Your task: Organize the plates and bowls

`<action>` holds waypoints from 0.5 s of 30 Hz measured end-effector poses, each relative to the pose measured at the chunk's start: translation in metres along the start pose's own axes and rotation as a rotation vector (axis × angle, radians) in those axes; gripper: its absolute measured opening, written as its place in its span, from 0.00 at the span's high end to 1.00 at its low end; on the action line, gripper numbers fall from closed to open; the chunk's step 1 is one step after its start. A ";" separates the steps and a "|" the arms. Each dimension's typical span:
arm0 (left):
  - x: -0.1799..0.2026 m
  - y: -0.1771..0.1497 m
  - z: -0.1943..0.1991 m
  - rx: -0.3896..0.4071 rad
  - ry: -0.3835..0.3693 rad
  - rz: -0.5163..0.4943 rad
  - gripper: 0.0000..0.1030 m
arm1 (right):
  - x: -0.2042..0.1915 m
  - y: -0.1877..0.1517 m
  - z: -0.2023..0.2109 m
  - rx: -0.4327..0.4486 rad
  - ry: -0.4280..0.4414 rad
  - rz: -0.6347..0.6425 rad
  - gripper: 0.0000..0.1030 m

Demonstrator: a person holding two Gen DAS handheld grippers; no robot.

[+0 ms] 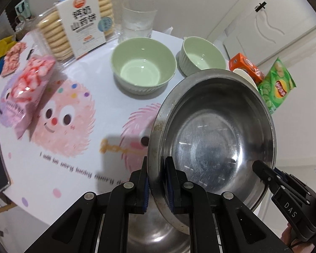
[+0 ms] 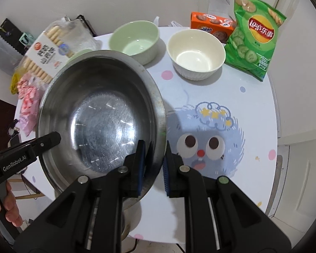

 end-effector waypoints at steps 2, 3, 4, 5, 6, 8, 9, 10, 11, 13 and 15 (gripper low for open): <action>-0.005 -0.011 0.008 0.003 0.001 -0.002 0.88 | -0.006 -0.010 0.009 0.007 0.007 0.019 0.83; -0.009 -0.019 0.014 0.005 0.005 -0.008 0.88 | -0.009 -0.014 0.012 0.007 0.010 0.026 0.83; -0.011 -0.025 0.016 0.003 0.007 -0.010 0.88 | -0.013 -0.020 0.014 0.006 0.014 0.029 0.83; -0.013 -0.033 0.018 0.000 0.008 -0.010 0.88 | -0.017 -0.027 0.016 0.002 0.023 0.032 0.83; -0.016 -0.039 0.021 -0.002 0.010 -0.011 0.88 | -0.020 -0.034 0.018 -0.002 0.029 0.035 0.83; -0.025 -0.054 0.023 -0.015 0.017 -0.003 0.87 | -0.026 -0.050 0.020 -0.015 0.039 0.045 0.83; -0.029 -0.062 0.020 -0.026 0.021 0.003 0.87 | -0.028 -0.054 0.020 -0.022 0.044 0.048 0.83; -0.033 -0.068 0.017 -0.036 0.026 0.009 0.87 | -0.031 -0.062 0.019 -0.033 0.048 0.054 0.83; -0.038 -0.076 0.014 -0.051 0.030 0.015 0.87 | -0.033 -0.071 0.018 -0.045 0.051 0.062 0.83; -0.045 -0.090 0.011 -0.072 0.039 0.023 0.87 | -0.038 -0.086 0.013 -0.070 0.053 0.074 0.83; -0.050 -0.098 0.009 -0.077 0.048 0.029 0.87 | -0.041 -0.098 0.005 -0.101 0.053 0.078 0.83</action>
Point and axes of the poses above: each gripper's, at about its wrist camera, not at the fingertips, and z roughly against the way its jaws point, x to its right, y to its top, the point moved 5 cm from there along -z, roughly the way its jaws point, and after that the axes turned 3 degrees about -y, right-handed, at the moved point
